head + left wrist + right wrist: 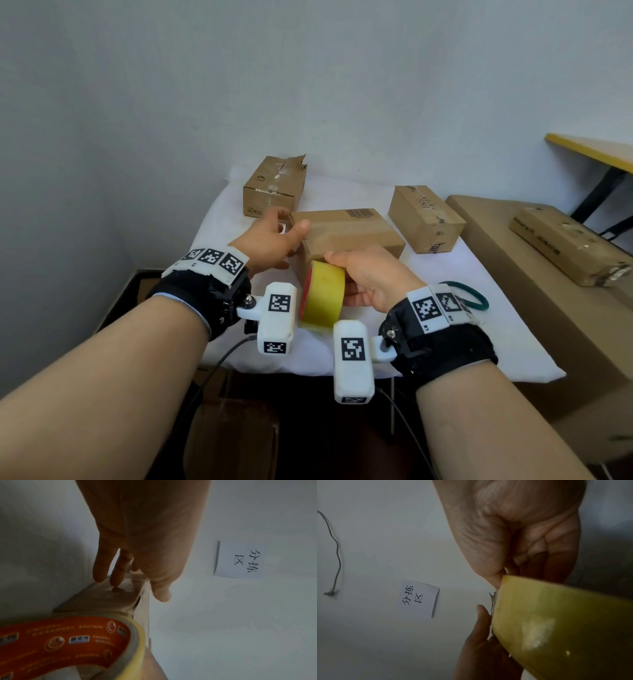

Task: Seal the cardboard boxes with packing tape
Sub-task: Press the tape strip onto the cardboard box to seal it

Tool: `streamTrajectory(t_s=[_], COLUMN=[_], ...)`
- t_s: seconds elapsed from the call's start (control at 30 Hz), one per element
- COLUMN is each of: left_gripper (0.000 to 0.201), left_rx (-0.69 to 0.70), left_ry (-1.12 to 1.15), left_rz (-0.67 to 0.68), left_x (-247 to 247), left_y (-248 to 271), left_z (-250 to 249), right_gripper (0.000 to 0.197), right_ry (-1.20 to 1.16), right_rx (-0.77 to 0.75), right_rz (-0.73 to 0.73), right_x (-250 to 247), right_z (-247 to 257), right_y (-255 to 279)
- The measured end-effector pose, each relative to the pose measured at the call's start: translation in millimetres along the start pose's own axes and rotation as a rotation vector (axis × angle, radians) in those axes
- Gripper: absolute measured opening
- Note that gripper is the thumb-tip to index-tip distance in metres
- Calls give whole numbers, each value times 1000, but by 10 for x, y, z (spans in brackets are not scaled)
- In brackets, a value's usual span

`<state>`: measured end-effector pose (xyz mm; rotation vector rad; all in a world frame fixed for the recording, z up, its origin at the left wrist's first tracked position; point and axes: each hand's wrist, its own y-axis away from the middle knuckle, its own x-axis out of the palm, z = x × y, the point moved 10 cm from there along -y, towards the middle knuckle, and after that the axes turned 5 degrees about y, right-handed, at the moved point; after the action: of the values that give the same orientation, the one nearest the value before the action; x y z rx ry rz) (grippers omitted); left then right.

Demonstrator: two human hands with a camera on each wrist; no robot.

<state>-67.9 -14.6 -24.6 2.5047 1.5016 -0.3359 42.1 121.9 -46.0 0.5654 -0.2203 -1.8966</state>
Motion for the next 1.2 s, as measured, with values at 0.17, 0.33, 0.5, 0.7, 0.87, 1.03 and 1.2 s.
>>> streamTrajectory(t_s=[0.17, 0.33, 0.5, 0.7, 0.87, 1.03, 1.2], left_gripper=[61, 53, 45, 51, 38, 35, 35], left_rx=[-238, -360, -414, -413, -369, -377, -390], left_ry=[-28, -7, 44, 152, 264, 298, 359], left_rz=[60, 196, 121, 330, 307, 250, 218], left_x=[48, 287, 235, 436, 488, 455, 456], left_y=[173, 360, 425, 527, 489, 464, 433], left_z=[77, 147, 127, 140, 117, 140, 188], right_gripper=[26, 19, 14, 15, 22, 28, 20], right_ry=[16, -7, -53, -106, -149, -173, 77], right_rx=[-17, -36, -29, -53, -31, -7, 8], right_rz=[20, 29, 37, 61, 69, 101, -35], right_x=[-3, -6, 18, 60, 89, 80, -175], right_z=[-1, 7, -6, 15, 17, 24, -41], right_y=[7, 10, -24, -45, -64, -6, -7])
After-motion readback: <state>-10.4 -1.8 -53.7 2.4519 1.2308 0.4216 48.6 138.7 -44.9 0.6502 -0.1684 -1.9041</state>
